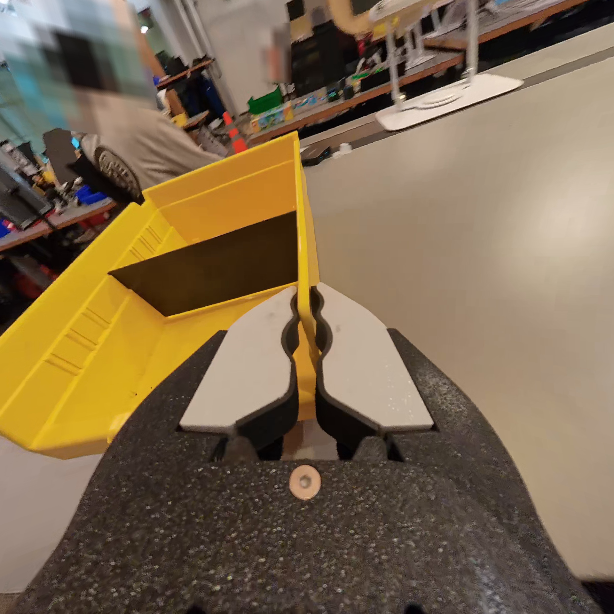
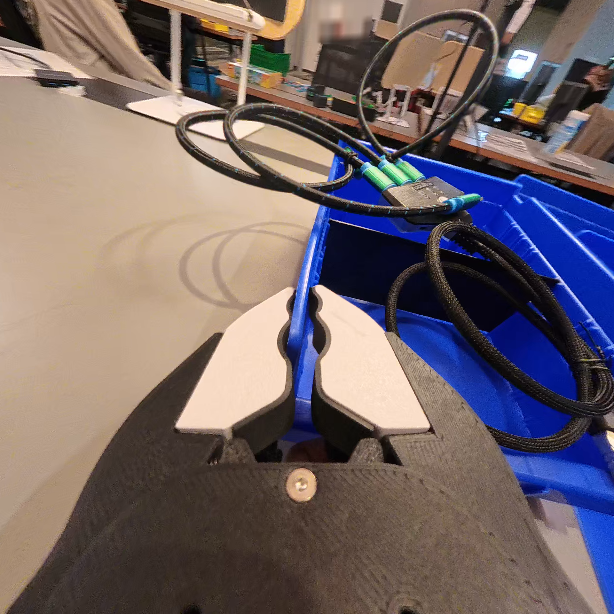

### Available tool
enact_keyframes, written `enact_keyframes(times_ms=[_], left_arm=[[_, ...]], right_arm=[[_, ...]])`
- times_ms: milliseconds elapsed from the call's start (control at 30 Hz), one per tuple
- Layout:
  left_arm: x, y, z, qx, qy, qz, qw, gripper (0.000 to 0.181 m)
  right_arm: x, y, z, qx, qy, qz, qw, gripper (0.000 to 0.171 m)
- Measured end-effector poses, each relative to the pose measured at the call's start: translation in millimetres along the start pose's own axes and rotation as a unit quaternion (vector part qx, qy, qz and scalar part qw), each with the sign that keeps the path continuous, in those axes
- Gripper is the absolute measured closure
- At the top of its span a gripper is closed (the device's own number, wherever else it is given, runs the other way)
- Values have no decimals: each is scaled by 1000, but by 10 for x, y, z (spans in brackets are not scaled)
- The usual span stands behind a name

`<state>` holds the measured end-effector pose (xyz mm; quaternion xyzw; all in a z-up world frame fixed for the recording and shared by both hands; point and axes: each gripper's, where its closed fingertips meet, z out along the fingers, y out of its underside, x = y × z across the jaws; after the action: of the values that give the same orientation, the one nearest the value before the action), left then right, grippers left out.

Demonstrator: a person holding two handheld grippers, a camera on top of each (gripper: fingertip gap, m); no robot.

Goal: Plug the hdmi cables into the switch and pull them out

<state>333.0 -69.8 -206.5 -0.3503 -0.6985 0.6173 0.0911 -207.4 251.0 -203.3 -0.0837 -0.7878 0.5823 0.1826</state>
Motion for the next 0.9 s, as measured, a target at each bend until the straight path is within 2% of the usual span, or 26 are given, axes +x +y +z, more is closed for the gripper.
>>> enact_keyframes(times_ms=[200,400,600,900], left_arm=[[304,-15,-387,52,123,30,991,176],[629,-45,-667,86,278,48,956,177],[1007,-99,-968,128,435,70,888,178],[1423,-98,-1544,157,631,103,753,178]], right_arm=[[-335,-40,-50,1,-103,-3,995,163],[-662,-143,150,-10,-204,0,979,161],[-981,-282,460,-16,-285,-2,958,160],[-1496,-465,770,-13,-420,-31,907,158]])
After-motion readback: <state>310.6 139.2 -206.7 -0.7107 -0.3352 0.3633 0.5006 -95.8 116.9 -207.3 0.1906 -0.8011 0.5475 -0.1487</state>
